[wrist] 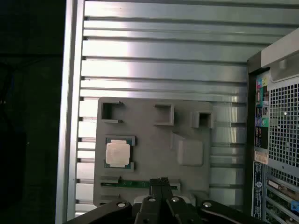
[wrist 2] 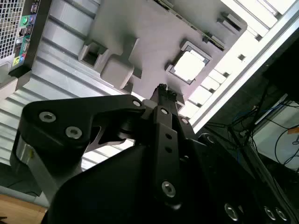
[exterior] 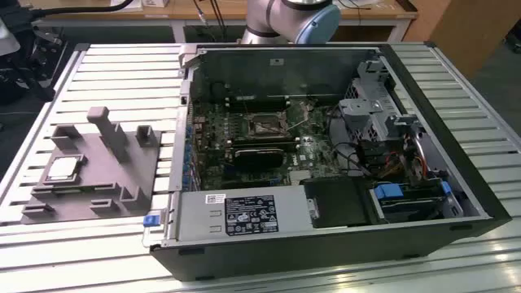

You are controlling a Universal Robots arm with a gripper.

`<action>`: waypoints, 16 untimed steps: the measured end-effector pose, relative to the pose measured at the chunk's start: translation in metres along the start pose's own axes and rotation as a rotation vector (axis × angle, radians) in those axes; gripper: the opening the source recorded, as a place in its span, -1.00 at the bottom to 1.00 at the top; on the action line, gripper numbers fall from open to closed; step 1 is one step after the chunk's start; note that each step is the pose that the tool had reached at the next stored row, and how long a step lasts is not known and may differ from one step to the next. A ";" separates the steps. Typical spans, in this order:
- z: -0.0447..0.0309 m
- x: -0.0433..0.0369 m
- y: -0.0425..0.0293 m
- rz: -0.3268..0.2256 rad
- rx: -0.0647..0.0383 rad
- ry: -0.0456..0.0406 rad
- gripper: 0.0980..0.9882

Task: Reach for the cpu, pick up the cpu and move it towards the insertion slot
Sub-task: 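Pick up the cpu and move it towards the insertion slot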

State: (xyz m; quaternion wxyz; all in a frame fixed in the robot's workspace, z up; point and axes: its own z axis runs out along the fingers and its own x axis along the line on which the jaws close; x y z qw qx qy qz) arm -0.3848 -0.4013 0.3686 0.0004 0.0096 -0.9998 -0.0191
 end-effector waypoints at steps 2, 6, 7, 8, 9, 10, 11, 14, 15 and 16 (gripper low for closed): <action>0.0000 0.0000 0.0000 0.000 0.000 0.0000 -0.98; 0.0005 0.0000 0.0000 0.000 0.000 0.0001 -0.98; 0.0009 0.0001 -0.0001 0.000 0.000 0.0001 -0.98; 0.0012 0.0003 -0.0001 0.000 0.000 0.0000 -0.98; 0.0015 0.0005 -0.0001 0.000 0.000 0.0001 -0.98; 0.0019 0.0006 -0.0001 0.000 0.000 0.0000 -0.98; 0.0023 0.0008 -0.0001 0.000 0.000 0.0000 -0.98; 0.0033 0.0015 -0.0001 0.000 0.001 0.0001 -0.98; 0.0035 0.0018 -0.0001 0.000 0.001 0.0001 -0.98; 0.0038 0.0020 -0.0001 0.000 0.001 0.0001 -0.98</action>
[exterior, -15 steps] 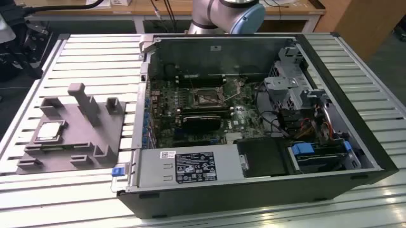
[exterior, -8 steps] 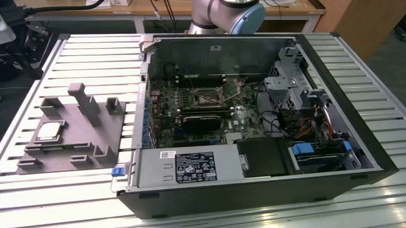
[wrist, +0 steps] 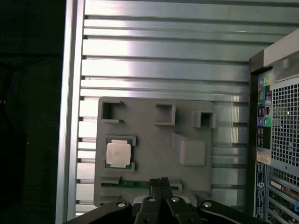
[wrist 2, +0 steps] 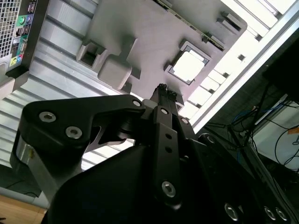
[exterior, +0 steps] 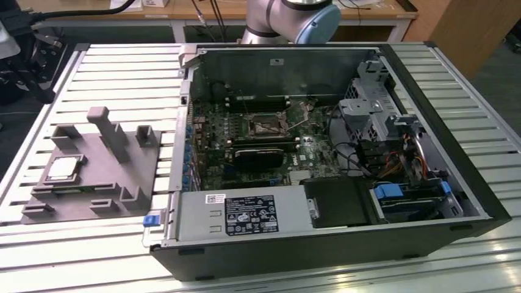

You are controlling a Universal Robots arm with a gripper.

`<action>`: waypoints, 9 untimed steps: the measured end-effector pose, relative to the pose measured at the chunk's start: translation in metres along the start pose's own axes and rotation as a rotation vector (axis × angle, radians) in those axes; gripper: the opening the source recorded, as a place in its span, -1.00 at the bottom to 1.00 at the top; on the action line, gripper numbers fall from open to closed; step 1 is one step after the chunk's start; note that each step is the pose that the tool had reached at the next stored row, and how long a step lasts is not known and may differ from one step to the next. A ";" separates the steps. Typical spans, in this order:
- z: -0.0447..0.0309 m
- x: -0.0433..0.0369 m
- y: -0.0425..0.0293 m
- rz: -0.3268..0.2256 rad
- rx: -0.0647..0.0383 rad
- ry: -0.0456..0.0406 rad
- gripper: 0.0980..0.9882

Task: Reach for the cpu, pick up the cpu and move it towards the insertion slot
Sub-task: 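Pick up the cpu and move it towards the insertion slot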

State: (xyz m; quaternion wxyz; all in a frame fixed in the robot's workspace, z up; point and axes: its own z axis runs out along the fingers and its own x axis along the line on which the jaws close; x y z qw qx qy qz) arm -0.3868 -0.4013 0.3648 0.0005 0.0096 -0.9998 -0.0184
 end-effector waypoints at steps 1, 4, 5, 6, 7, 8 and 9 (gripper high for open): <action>0.0003 0.0002 0.0000 0.000 0.000 0.0000 -0.98; 0.0011 0.0010 0.0000 0.000 0.000 -0.0001 -0.98; 0.0014 0.0013 0.0000 0.000 0.000 -0.0001 -0.98; 0.0018 0.0017 0.0000 0.000 0.001 -0.0001 -0.98; 0.0021 0.0020 0.0000 0.000 0.001 -0.0002 -0.98; 0.0024 0.0023 0.0000 0.000 0.001 -0.0002 -0.98; 0.0026 0.0027 0.0000 0.000 0.001 -0.0002 -0.98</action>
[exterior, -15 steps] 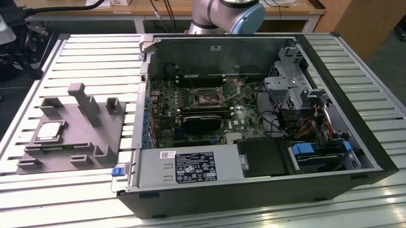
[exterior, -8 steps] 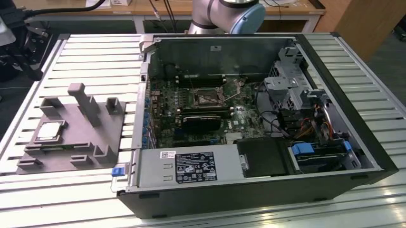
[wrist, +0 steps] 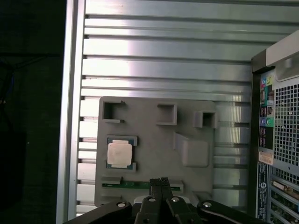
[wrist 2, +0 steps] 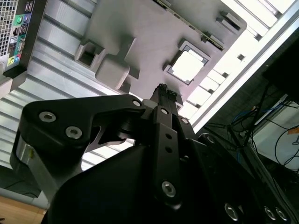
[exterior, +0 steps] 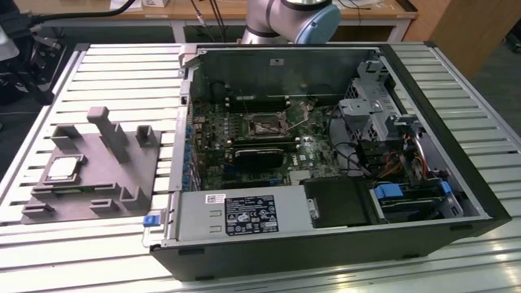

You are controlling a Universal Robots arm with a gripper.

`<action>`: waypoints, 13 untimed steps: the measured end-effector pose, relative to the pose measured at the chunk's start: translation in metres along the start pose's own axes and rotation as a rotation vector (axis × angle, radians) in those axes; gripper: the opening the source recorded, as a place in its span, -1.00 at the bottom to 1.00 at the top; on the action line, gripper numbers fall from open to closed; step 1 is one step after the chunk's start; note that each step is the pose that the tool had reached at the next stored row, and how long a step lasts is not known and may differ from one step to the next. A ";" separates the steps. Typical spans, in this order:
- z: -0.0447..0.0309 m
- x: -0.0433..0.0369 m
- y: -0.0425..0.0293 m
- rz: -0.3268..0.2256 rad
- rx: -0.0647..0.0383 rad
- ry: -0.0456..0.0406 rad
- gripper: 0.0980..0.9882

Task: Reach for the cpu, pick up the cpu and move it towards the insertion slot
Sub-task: 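Pick up the cpu and move it towards the insertion slot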

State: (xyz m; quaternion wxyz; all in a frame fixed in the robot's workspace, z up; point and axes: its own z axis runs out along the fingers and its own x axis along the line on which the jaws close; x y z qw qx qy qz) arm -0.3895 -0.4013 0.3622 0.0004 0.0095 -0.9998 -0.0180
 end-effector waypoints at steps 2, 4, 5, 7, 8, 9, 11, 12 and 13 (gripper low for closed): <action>0.0006 0.0008 0.0000 0.000 0.000 0.0000 -0.98; 0.0012 0.0015 0.0000 0.000 0.000 0.0000 -0.98; 0.0015 0.0018 0.0000 0.000 0.001 0.0000 -0.98; 0.0022 0.0025 -0.0001 0.000 0.001 0.0001 -0.98; 0.0025 0.0028 -0.0001 0.000 0.001 0.0002 -0.98; 0.0028 0.0031 -0.0001 0.000 0.001 0.0002 -0.98; 0.0035 0.0036 -0.0001 0.000 0.001 0.0002 -0.98; 0.0039 0.0039 -0.0001 0.000 0.002 0.0002 -0.98; 0.0043 0.0041 -0.0001 0.000 0.002 0.0001 -0.98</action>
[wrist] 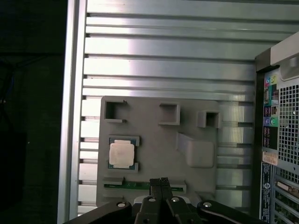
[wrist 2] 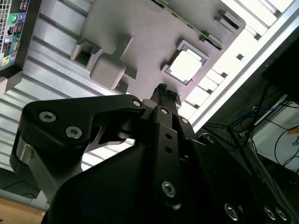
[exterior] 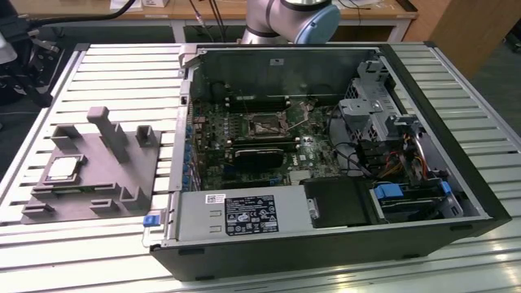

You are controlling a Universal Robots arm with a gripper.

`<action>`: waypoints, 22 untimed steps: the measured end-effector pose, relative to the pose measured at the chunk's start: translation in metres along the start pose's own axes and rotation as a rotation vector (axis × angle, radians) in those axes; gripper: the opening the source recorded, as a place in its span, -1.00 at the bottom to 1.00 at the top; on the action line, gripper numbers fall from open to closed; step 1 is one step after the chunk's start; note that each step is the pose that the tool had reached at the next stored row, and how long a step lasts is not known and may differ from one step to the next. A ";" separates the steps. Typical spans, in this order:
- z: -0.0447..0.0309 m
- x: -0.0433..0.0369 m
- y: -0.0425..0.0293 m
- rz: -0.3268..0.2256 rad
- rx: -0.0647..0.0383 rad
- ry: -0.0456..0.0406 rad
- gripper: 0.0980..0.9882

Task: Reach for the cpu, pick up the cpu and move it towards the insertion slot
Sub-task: 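Pick up the cpu and move it towards the insertion slot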

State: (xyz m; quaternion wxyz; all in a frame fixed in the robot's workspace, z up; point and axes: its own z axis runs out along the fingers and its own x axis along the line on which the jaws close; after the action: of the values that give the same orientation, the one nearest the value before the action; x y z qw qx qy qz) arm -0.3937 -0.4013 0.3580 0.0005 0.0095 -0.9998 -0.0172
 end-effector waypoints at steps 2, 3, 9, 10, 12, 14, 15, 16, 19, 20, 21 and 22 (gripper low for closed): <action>0.0008 0.0005 0.0000 0.000 0.001 0.0000 -0.98; 0.0011 0.0008 0.0000 0.000 0.001 0.0000 -0.98; 0.0040 0.0029 -0.0001 0.000 0.003 0.0000 -0.98; 0.0046 0.0035 0.0000 0.000 0.003 -0.0001 -0.98; 0.0059 0.0047 -0.0001 0.000 0.003 -0.0005 -0.98; 0.0072 0.0058 -0.0001 0.000 0.003 -0.0009 -0.98; 0.0078 0.0064 -0.0001 0.000 0.003 -0.0010 -0.98; 0.0085 0.0071 -0.0001 0.000 0.003 -0.0014 -0.98; 0.0107 0.0089 -0.0002 0.000 0.003 -0.0023 -0.98; 0.0114 0.0095 -0.0002 0.000 0.004 -0.0026 -0.98; 0.0122 0.0100 -0.0002 0.000 0.004 -0.0028 -0.98; 0.0130 0.0106 -0.0002 0.000 0.004 -0.0030 -0.98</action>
State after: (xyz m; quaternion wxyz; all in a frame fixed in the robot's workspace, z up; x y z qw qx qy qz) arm -0.4042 -0.4013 0.3450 -0.0011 0.0096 -0.9998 -0.0153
